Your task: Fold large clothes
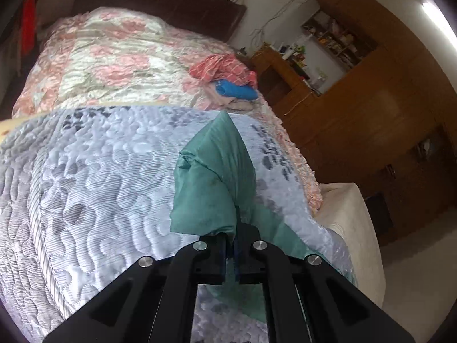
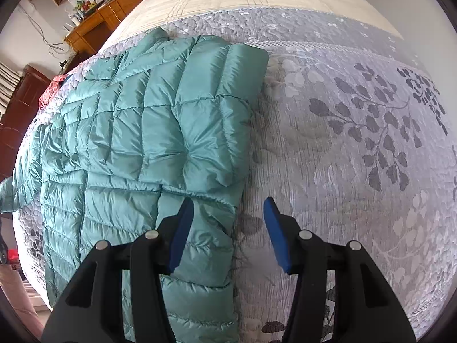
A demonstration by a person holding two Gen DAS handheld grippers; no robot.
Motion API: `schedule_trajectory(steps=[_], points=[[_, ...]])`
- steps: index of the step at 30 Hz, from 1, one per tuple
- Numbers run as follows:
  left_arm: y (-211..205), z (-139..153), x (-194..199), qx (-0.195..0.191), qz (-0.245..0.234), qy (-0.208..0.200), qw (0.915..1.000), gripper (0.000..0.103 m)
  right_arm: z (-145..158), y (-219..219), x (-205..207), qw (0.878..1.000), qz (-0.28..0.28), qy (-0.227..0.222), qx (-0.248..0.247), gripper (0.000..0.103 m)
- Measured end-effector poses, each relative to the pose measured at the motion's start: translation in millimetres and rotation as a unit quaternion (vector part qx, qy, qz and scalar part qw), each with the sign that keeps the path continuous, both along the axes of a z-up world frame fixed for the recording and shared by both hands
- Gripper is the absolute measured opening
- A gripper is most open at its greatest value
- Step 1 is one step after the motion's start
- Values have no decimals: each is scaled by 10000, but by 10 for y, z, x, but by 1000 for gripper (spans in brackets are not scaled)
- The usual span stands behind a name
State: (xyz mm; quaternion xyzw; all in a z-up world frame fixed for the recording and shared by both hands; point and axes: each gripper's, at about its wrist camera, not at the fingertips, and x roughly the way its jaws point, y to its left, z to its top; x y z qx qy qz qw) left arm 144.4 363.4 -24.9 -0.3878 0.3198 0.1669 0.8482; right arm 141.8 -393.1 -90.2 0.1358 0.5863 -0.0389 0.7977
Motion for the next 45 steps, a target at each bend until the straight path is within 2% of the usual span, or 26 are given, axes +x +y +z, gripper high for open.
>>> schedule_trajectory(steps=[3,6,12,15,19,22,25,30,34,37,39,41,42,43,45], points=[[-407,248,98,265,-530,-182,9981,3,-4,38,13,10000,49,-18,44,51],[-946,403,244,452,-1190,-301,9914,3,3,90,29,9999,120,-45,69,51],[-2188,518,573,730,-2455,-459,9656,3,12,144,70,9996,205,-112,155,51],[-2774,458,737,631,-2993,-449,9510,3,7,178,88,9994,247,-131,197,51],[-3449,332,870,721,-3490,-372,9336,3,3,217,116,9993,303,-158,178,51],[-3859,118,976,751,-3779,-143,9227,3,-14,207,152,9992,293,-169,217,51],[-4177,-234,1108,705,-4022,320,9123,3,-91,196,213,9993,261,-96,257,51],[-4402,-669,1212,655,-4263,850,8982,4,-238,183,274,9993,218,59,291,51],[-4400,-905,1202,587,-4471,1058,8863,6,-260,170,303,9992,211,95,312,51],[-4384,-832,1112,473,-4745,994,8733,16,-205,184,321,9993,210,54,320,51],[-4372,-706,982,339,-4988,819,8622,35,-127,210,353,9989,238,-20,411,51],[-4278,-564,826,84,-5207,570,8518,39,-48,258,399,9979,322,-94,551,51],[-4194,-478,754,71,-5239,450,8506,40,-5,303,428,9972,385,-134,621,51],[-4106,-403,687,126,-5211,343,8527,40,45,372,476,9961,483,-179,722,51],[-3821,-254,603,452,-4832,255,8740,40,105,513,570,9936,675,-214,883,51]])
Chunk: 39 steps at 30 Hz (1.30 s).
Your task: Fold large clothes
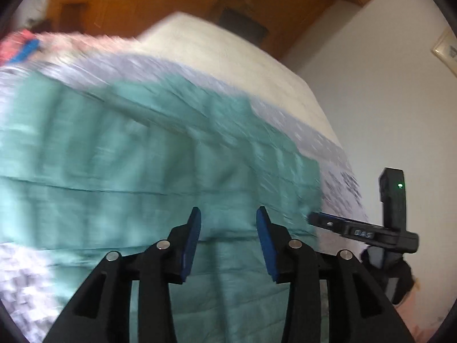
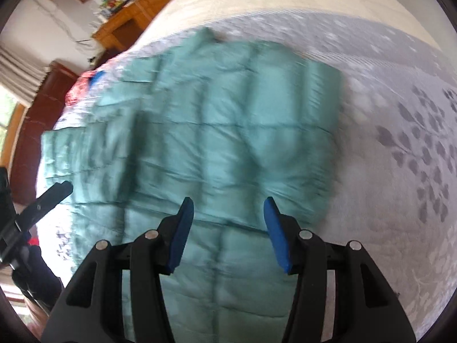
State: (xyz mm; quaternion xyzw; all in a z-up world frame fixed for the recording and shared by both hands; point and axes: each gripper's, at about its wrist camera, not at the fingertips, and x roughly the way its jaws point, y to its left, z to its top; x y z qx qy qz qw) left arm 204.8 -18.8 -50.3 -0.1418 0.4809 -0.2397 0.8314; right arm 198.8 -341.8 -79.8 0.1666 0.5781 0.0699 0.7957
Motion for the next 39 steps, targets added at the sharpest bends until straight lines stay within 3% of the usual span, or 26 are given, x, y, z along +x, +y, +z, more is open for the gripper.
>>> schedule_trajectory(steps=[2,4,7,9,11,12,13,14,16,22,29,33,39], points=[[318,108,6,444,633,-229,9967,40,27,187,104,9996,236,3,127,51],[643,170,30,935,1297,-340,9865,40,-5,420,249,9982,511,73,297,51],[1141,62,159,1393,1920,37,9714,44,-116,701,434,9952,768,266,539,51],[1340,-71,218,1294,2042,306,9699,44,-193,829,511,9931,844,418,700,51],[1469,-225,239,1092,2048,535,9712,44,-298,921,583,9915,884,574,762,50],[1503,-283,234,1052,2056,594,9712,43,-321,947,609,9912,894,622,759,39],[1506,-325,239,1009,2043,622,9717,42,-360,975,637,9901,940,653,808,22],[1495,-369,234,934,2018,652,9728,42,-366,978,645,9894,959,655,869,13],[1466,-403,213,810,2002,670,9741,38,-327,949,625,9892,985,555,928,5],[1102,-221,272,709,1693,337,9824,38,134,435,445,9961,559,-66,677,3],[774,-164,453,842,1331,213,9873,38,360,-316,135,9985,-143,-290,445,3],[577,-302,533,973,1127,281,9885,38,281,-562,42,9980,-497,-211,315,3],[403,-658,696,1402,1013,572,9833,38,-257,-655,51,9969,-645,395,200,3]])
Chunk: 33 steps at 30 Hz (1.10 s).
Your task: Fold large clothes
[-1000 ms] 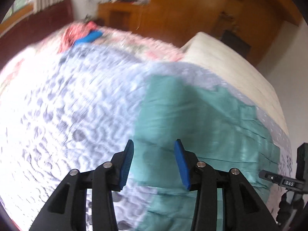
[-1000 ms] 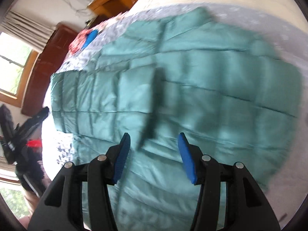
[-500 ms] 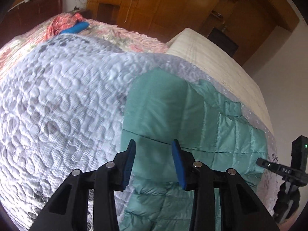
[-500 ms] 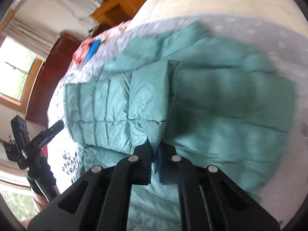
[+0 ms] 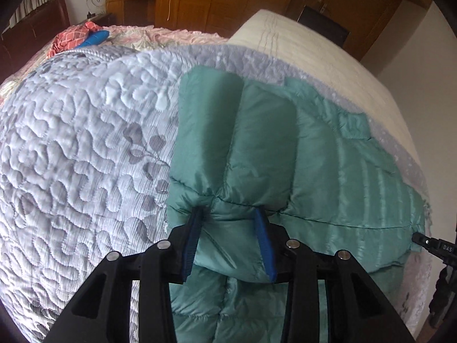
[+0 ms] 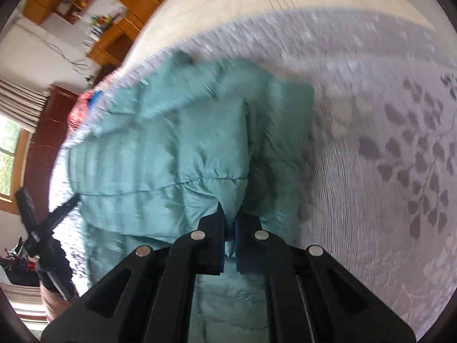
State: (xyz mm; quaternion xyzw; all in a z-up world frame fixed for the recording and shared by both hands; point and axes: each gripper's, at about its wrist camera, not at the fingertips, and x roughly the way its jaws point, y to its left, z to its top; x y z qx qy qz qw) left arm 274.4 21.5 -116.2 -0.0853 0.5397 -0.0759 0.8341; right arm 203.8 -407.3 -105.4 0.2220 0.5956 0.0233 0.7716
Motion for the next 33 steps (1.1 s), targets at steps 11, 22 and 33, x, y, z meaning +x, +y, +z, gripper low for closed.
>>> schedule_trajectory(steps=[11,22,33], points=[[-208,316,-162,515,-214,-480,9973,39,477,180,-124,9953,-187,-577,-761,13],[-1044,160,-368,436,-1101,-332,9924,39,178,1164,189,9936,1038,-326,-287,13],[-1087,-262,-299,673,-1229,-123,9901,41,-278,1272,304,9924,1107,-4,-533,7]])
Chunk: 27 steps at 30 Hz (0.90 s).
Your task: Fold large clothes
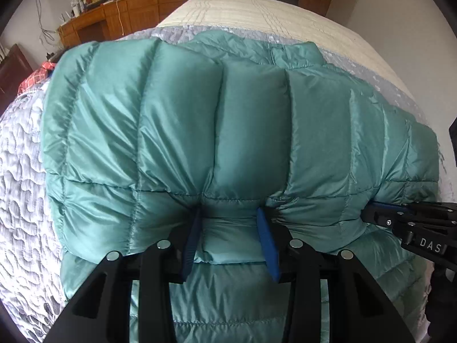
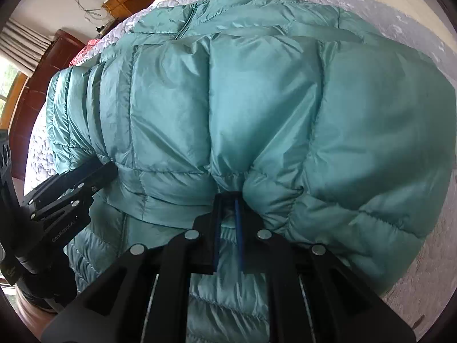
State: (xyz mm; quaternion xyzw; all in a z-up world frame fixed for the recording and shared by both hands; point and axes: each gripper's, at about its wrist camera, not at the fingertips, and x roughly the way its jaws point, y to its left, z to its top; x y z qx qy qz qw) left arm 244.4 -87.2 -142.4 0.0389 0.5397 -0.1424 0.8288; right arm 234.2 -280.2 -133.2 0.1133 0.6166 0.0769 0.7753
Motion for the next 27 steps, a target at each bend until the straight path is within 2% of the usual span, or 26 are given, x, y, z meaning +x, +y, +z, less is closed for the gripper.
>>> schedule_trajectory(steps=[4,6,7,9,11,13,14,17,20,22,27], points=[[-32,-33,77,-24,2,45,10000,41,-21,43,-18,10000,12,-54,-2,7],[0,-18,115,-118,31,126,9998,41,3,21,-43,9999,-11,-27,150,9],[29,16,120,-157,52,164,9997,41,71,-127,-144,9996,-44,-45,283,11],[157,186,65,-148,159,113,9997,41,332,-224,-312,9976,-98,-404,551,14],[364,446,-111,-219,200,-165,9994,42,664,-316,-584,9929,-2,-915,754,24],[620,630,-338,-277,215,-317,9989,54,914,-433,-931,9897,81,-1214,761,45],[818,723,-488,-300,242,-399,9985,60,967,-476,-1055,9895,118,-1246,728,48],[1351,787,-876,-120,416,-390,9983,66,1033,-642,-1517,9908,206,-1168,650,52],[1772,712,-1178,-34,689,-93,9976,67,987,-785,-1908,9930,68,-1025,589,60],[2000,641,-1398,-48,833,103,9965,67,910,-851,-2140,9938,-76,-907,639,64],[2356,442,-1841,81,1102,411,9930,68,722,-928,-2616,9948,-330,-525,803,67]])
